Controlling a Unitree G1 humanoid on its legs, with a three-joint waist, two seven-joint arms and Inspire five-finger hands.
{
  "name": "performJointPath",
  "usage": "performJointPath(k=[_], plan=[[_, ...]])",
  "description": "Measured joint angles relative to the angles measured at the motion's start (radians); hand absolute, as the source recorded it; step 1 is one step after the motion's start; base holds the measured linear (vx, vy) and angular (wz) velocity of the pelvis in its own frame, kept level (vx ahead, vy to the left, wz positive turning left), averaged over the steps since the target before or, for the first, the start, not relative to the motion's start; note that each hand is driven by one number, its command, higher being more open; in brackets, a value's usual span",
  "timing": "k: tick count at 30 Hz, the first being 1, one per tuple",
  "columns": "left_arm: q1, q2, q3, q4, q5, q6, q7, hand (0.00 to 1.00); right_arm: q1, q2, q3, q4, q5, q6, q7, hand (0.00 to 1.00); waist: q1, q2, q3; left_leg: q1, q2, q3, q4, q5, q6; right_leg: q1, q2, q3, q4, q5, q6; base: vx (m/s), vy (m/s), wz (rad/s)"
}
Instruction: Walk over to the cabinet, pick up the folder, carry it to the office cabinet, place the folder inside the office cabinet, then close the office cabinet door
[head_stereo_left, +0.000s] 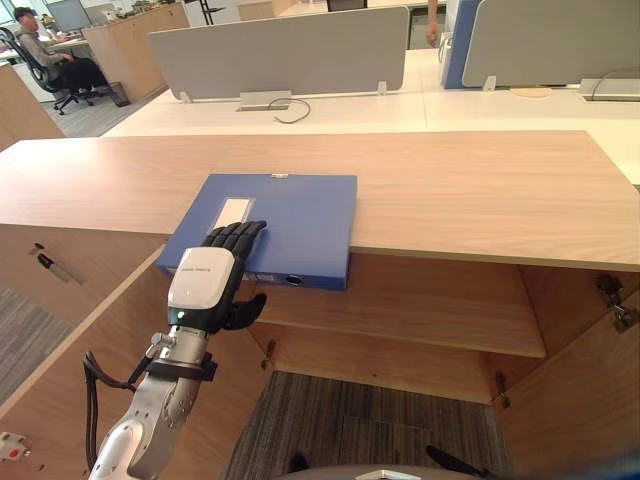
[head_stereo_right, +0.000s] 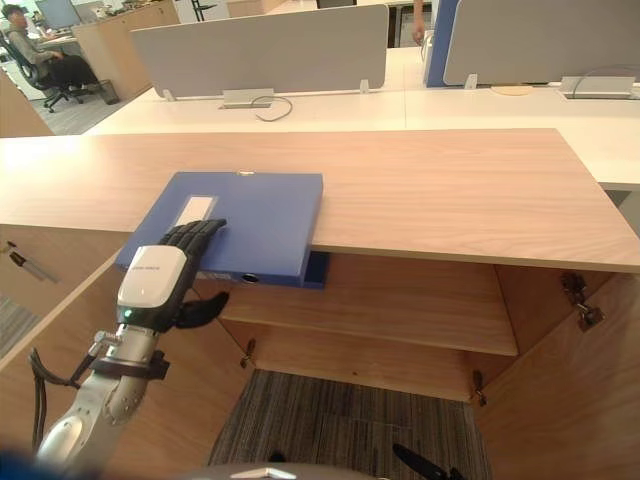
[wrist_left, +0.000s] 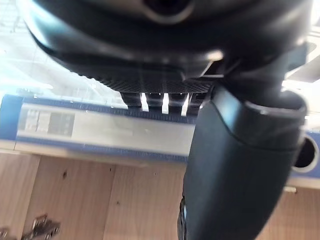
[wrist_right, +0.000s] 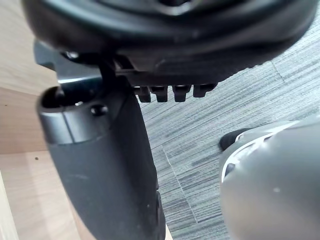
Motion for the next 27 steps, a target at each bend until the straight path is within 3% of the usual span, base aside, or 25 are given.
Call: performJointPath(k=[9, 21, 23, 27], plan=[[-0.094, -0.038, 0.000, -0.019, 0.013, 0.021, 0.077, 0.00, 0.001, 0.004, -0.002, 0.000, 0.003, 0.000, -0.001, 1.00, -0.005, 0.000, -0.009, 0.016, 0.010, 0.011, 0.000, -0.004, -0.003, 0.018, 0.010, 0.007, -0.027, 0.013, 0.000, -0.02, 0.006, -0.03], [-0.155, -0.064, -0.044, -0.042, 0.024, 0.029, 0.085, 0.00, -0.001, 0.007, -0.010, 0.002, 0.011, 0.000, -0.005, 1.00, -0.010, -0.004, -0.009, 0.020, 0.010, 0.017, 0.000, -0.009, -0.009, 0.024, 0.013, 0.013, -0.037, 0.015, 0.001, 0.00, 0.000, 0.00], [-0.145, -0.117, -0.042, -0.055, 0.024, 0.032, 0.084, 0.00, 0.001, 0.009, -0.010, 0.007, 0.012, -0.001, -0.006, 1.00, -0.010, -0.005, -0.009, 0.021, 0.010, 0.021, 0.000, -0.010, -0.010, 0.023, 0.013, 0.019, -0.037, 0.016, 0.002, 0.00, 0.011, -0.08], [-0.020, -0.339, -0.032, -0.239, -0.101, 0.017, 0.087, 0.00, 0.002, 0.019, -0.008, 0.013, 0.071, -0.005, -0.026, 1.00, -0.008, -0.015, -0.007, 0.019, 0.011, 0.054, 0.005, -0.013, -0.012, 0.000, 0.013, 0.056, -0.023, 0.019, 0.005, 0.01, 0.020, -0.24]])
